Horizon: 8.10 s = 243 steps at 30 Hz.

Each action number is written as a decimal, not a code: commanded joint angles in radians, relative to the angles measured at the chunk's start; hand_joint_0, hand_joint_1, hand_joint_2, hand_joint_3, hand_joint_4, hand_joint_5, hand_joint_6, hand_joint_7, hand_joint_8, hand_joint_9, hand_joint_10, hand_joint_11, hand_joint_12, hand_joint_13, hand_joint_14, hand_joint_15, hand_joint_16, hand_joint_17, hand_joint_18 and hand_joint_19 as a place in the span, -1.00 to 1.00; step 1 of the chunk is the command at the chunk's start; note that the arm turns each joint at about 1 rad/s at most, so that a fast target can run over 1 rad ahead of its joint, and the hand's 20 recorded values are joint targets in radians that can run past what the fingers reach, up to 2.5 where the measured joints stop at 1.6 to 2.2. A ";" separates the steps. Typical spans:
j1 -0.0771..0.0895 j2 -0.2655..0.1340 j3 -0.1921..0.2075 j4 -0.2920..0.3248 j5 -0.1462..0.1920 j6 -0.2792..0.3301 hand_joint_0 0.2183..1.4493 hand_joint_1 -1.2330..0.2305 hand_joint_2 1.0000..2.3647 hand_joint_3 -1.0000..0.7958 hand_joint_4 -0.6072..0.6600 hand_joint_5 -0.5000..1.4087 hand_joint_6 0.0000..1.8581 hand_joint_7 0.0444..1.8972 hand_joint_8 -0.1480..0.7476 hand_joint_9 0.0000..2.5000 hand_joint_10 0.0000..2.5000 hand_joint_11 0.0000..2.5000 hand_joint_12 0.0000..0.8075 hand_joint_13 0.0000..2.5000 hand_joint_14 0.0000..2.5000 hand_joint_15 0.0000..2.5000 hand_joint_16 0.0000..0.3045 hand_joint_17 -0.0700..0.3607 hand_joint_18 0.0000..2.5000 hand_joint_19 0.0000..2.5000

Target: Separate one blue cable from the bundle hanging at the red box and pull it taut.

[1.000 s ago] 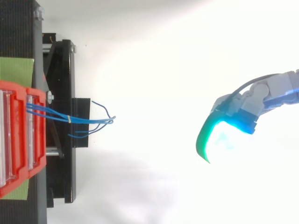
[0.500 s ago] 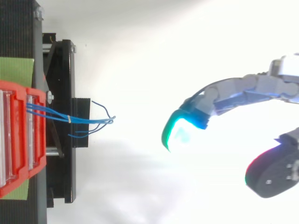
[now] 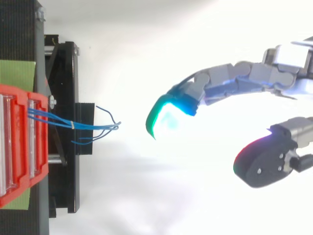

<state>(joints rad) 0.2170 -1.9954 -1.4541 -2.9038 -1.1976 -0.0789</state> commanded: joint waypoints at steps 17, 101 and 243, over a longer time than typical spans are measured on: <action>-0.013 -0.083 0.001 0.179 0.070 -0.116 -0.45 -0.03 -1.00 -0.44 0.36 -0.70 -0.46 -0.17 -0.09 -0.67 -1.00 -0.86 -0.15 -0.77 -1.00 -0.91 -0.67 -0.15 -0.74 -0.70; -0.008 -0.371 0.235 0.288 0.019 -0.065 -0.42 -0.05 -0.99 -0.41 0.45 -0.66 -0.46 -0.10 -0.05 -0.56 -0.99 -0.81 -0.16 -0.64 -0.99 -0.85 -0.69 -0.18 -0.64 -0.67; -0.034 -0.371 0.267 0.321 -0.097 -0.015 -0.36 -0.72 -1.00 -0.44 0.09 -0.67 -0.01 0.01 -0.04 -0.24 -0.98 -0.37 -0.20 -0.36 -0.99 -0.65 -0.73 -0.24 -0.43 -0.59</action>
<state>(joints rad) 0.1826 -2.3672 -1.1874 -2.5813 -1.2937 -0.0948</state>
